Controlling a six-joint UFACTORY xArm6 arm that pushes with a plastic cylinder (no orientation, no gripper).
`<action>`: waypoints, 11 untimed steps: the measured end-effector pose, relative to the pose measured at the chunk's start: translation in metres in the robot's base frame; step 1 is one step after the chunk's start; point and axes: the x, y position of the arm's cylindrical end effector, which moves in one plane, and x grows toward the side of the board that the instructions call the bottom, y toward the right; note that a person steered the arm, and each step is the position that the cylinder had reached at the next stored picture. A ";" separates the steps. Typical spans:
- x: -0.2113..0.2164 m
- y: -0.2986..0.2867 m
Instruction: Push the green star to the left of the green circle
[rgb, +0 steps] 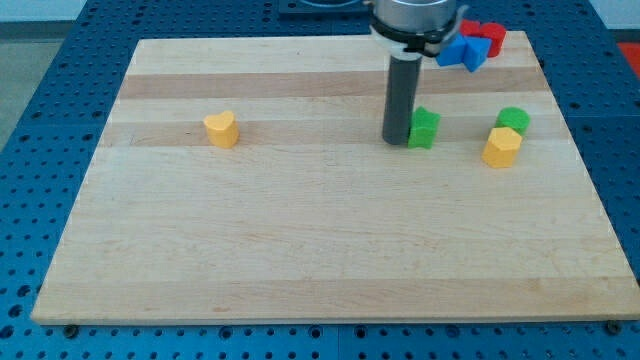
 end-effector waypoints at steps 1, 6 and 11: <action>-0.008 0.013; -0.022 0.056; 0.002 0.052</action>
